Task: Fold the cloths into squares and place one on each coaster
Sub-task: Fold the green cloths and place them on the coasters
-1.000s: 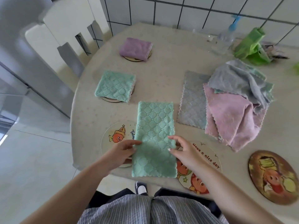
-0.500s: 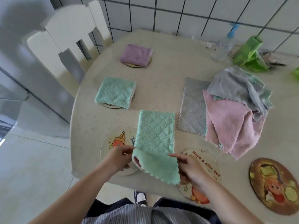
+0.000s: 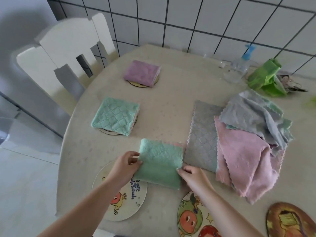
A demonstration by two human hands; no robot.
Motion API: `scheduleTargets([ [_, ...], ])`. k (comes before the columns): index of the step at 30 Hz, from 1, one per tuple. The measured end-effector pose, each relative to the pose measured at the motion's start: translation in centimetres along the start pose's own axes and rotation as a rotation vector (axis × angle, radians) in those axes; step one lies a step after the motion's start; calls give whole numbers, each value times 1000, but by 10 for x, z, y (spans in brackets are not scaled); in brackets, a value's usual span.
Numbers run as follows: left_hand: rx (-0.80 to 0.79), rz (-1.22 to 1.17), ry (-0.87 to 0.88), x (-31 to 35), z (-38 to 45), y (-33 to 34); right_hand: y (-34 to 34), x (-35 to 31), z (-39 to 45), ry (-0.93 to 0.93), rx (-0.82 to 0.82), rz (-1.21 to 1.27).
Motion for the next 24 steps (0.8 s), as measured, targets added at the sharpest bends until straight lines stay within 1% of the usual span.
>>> scheduleTargets([
  [2,-7,22,32,-2,0,1,2,2,1,-40,38,-85],
  [5,-59,107,130,-4,0,4,5,-1,-2,-147,183,-178],
  [6,-73,161,156,-5,-2,4,7,-3,-3,-194,224,-193],
  [8,-78,319,217,-4,-3,5,10,-6,-3,-241,238,-166],
  [10,-53,419,293,1,-3,6,12,-9,-1,-236,221,-124],
  [12,-26,432,317,3,-2,8,13,-9,3,-224,219,-96],
  [15,11,412,298,4,0,11,13,-6,9,-195,236,-59],
  [18,33,446,270,5,-1,14,12,-5,10,-158,243,-14],
  [20,118,632,296,7,-4,13,12,-3,9,-196,260,-112],
  [22,199,875,427,10,-3,15,14,-8,6,-296,250,-296],
  [24,171,1023,518,12,1,20,14,-12,9,-361,172,-379],
])
Point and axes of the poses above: each hand's wrist, its own z-axis towards the middle knuckle, its own y-axis out of the palm, x = y × z, the point moved 2 cm from there along z, towards the middle knuckle, and after that the axes turned 10 degrees about -x, right-handed, at the moved point
